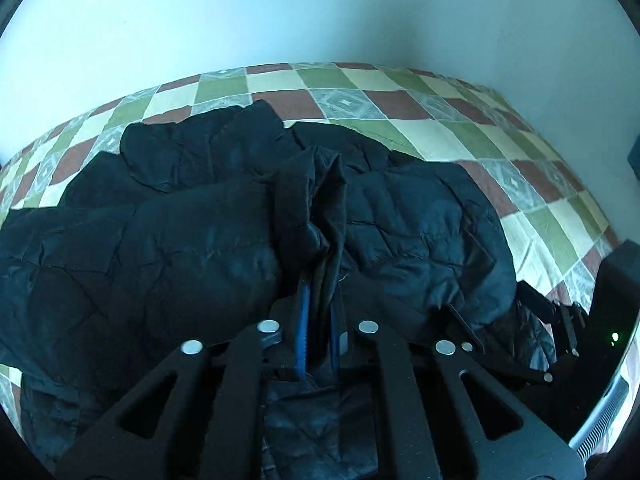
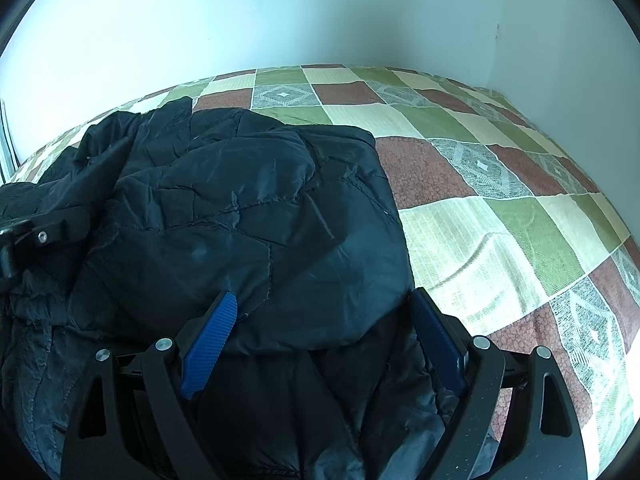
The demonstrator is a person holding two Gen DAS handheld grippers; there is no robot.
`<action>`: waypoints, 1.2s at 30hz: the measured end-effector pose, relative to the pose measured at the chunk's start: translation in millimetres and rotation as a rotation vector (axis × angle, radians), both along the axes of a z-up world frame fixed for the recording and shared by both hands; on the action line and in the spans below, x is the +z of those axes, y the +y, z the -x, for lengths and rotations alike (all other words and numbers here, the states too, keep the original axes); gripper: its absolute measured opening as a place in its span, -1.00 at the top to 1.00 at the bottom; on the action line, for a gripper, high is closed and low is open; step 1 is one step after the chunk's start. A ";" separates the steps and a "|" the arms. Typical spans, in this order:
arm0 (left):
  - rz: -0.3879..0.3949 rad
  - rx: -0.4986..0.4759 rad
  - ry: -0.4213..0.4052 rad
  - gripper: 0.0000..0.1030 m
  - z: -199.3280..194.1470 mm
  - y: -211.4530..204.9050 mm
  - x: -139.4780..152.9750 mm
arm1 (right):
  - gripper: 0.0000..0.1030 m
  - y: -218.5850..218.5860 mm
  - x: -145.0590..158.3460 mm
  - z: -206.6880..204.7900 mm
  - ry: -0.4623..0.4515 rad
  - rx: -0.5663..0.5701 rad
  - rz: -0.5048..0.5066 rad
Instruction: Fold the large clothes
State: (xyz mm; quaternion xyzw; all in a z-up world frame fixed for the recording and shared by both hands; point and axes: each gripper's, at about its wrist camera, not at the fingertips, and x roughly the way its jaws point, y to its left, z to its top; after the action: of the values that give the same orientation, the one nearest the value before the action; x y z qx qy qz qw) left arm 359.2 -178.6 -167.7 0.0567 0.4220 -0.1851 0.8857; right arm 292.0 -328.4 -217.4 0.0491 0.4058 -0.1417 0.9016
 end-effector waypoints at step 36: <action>-0.141 0.563 -0.089 -0.55 50.8 283.3 -9.6 | 0.51 98.9 31.7 -62.3 0.053 0.201 -0.232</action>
State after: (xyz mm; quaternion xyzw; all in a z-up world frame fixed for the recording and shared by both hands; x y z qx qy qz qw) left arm 308.3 104.7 -177.3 0.0069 0.3935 0.1006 0.9138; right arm 354.2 -229.5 -185.7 0.1082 0.4459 -0.0042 0.8885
